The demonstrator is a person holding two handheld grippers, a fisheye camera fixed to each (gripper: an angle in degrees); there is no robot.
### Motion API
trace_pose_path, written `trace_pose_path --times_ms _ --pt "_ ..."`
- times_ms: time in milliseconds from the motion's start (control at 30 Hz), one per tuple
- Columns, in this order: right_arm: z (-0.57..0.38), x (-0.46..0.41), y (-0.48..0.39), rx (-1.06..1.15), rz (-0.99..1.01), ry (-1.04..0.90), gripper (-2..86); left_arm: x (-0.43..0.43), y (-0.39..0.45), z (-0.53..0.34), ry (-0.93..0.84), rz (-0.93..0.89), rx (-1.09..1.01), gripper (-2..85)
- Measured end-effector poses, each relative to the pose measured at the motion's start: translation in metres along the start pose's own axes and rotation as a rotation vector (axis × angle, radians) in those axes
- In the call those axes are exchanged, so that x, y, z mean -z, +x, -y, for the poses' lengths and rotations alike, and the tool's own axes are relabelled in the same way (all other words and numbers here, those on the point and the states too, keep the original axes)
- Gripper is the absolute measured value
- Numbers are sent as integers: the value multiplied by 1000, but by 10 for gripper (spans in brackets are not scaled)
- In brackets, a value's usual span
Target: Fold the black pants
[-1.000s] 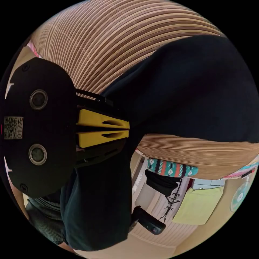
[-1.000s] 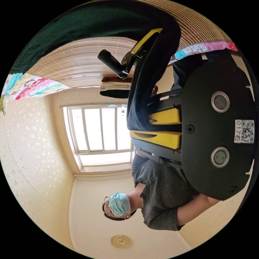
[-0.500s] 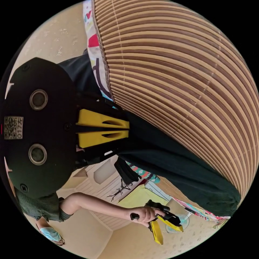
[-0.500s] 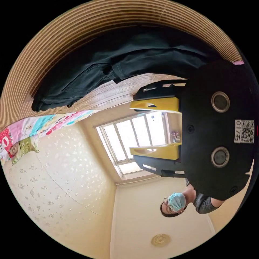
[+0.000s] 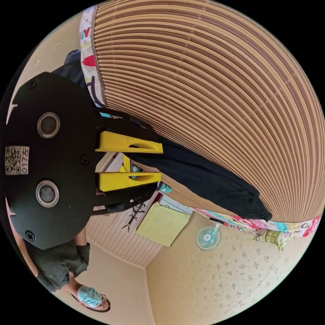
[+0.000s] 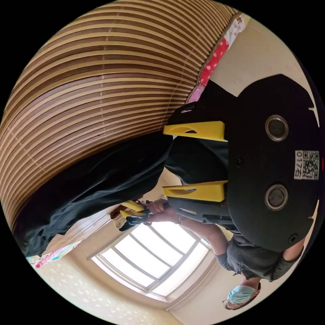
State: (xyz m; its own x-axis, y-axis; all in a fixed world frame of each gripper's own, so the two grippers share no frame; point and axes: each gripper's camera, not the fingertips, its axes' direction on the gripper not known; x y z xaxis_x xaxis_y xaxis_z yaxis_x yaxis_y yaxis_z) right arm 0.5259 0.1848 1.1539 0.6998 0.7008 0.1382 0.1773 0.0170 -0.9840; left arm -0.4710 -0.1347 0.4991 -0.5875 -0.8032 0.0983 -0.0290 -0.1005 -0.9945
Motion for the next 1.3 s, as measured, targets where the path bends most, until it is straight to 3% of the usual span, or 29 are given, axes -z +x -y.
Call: trace_pose_path --times_ms 133,333,533,733,800,933,967,1067,1133,1300 --pt "0 -5 0 -5 -15 7 179 -7 27 39 30 61 -66 133" --pt "-8 11 5 11 62 23 181 -26 69 81 -63 329 -188 46" --pt "-19 22 12 22 93 36 182 -11 98 89 17 384 -231 52" --pt "-27 33 18 -1 113 54 183 -10 121 99 -27 446 -289 10" --pt "-30 38 19 5 120 52 184 -6 136 90 -51 401 -363 1" --pt "-36 49 28 -4 154 49 185 -5 178 61 -186 126 -585 -4" --pt "-36 51 29 -6 157 46 185 -3 187 58 -191 153 -594 -3" --pt "-39 57 34 -9 154 21 186 12 185 66 -81 440 -462 8" --pt "-42 60 37 0 157 7 186 22 167 78 -29 492 -359 30" --pt "-47 63 44 3 171 4 190 33 102 101 -35 222 -112 127"
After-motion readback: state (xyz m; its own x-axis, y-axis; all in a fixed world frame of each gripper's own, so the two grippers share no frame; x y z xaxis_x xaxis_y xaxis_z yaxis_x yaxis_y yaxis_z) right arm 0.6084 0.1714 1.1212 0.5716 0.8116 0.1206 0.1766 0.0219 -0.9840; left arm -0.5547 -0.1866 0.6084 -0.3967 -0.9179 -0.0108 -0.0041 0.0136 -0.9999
